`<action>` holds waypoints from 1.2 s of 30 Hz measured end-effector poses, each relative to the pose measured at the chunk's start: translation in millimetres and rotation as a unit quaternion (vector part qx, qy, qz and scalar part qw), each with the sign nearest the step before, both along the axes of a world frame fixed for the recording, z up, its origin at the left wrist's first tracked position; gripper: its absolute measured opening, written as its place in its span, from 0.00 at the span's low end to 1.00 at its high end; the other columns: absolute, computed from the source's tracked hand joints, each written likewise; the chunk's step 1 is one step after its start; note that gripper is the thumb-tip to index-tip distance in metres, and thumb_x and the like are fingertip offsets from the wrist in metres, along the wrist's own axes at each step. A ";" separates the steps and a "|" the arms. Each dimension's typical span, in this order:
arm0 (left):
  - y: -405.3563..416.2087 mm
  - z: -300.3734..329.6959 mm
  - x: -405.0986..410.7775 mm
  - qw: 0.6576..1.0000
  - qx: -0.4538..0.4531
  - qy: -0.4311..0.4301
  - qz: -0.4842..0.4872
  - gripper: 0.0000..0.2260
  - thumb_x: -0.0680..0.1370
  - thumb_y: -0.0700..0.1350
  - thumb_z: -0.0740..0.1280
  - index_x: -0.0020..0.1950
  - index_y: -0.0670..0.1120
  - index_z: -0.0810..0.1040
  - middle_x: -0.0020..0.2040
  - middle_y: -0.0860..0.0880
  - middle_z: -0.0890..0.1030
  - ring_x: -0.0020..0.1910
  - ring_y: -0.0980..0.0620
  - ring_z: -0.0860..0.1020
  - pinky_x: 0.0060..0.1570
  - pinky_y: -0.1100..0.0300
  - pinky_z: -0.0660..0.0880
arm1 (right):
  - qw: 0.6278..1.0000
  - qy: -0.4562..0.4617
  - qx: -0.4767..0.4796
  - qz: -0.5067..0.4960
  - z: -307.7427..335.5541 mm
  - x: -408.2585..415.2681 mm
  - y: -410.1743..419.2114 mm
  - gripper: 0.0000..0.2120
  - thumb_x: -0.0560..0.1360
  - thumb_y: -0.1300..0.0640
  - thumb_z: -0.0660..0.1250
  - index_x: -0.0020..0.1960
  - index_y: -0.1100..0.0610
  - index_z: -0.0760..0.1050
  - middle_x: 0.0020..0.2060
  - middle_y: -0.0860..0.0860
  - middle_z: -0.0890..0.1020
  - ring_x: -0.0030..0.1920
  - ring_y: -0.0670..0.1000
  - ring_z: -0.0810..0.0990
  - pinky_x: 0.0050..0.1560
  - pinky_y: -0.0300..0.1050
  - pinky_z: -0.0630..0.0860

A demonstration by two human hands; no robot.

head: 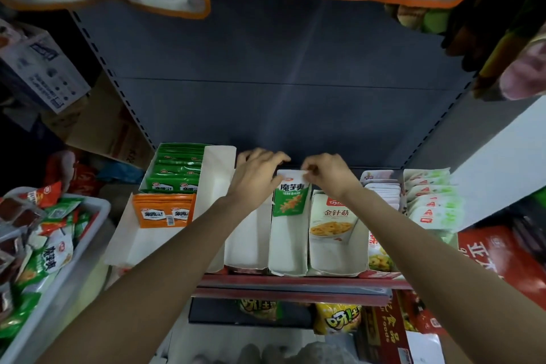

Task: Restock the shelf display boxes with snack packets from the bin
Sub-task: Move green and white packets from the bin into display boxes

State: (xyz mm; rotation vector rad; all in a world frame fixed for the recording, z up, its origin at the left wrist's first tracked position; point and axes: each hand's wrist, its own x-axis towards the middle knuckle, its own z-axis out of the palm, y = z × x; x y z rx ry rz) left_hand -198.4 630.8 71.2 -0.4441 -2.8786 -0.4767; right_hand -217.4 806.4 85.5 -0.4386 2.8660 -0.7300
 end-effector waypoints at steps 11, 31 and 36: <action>-6.1 14.1 7.1 1.000 0.004 0.002 0.000 0.13 0.79 0.45 0.62 0.62 0.49 0.77 0.58 0.51 0.78 0.59 0.50 0.71 0.58 0.58 0.62 | 0.998 0.062 -0.011 0.003 5.4 11.5 -17.3 0.12 0.75 0.62 0.66 0.58 0.58 0.76 0.54 0.55 0.77 0.55 0.54 0.74 0.53 0.47 0.73; -386.4 -9.2 143.2 0.918 0.246 -0.143 0.276 0.08 0.77 0.40 0.65 0.55 0.46 0.79 0.49 0.49 0.80 0.50 0.49 0.79 0.52 0.57 0.74 | 0.985 -0.053 -0.076 0.148 -2.4 95.2 -380.9 0.09 0.75 0.62 0.61 0.54 0.59 0.77 0.49 0.58 0.82 0.51 0.59 0.80 0.50 0.50 0.75; -490.2 -50.8 162.5 0.921 0.166 -0.200 0.290 0.11 0.75 0.43 0.67 0.57 0.48 0.78 0.54 0.46 0.80 0.55 0.44 0.78 0.55 0.52 0.75 | 0.983 -0.127 -0.057 0.117 -26.0 113.9 -460.0 0.15 0.78 0.62 0.62 0.64 0.61 0.72 0.61 0.57 0.77 0.60 0.56 0.75 0.55 0.42 0.70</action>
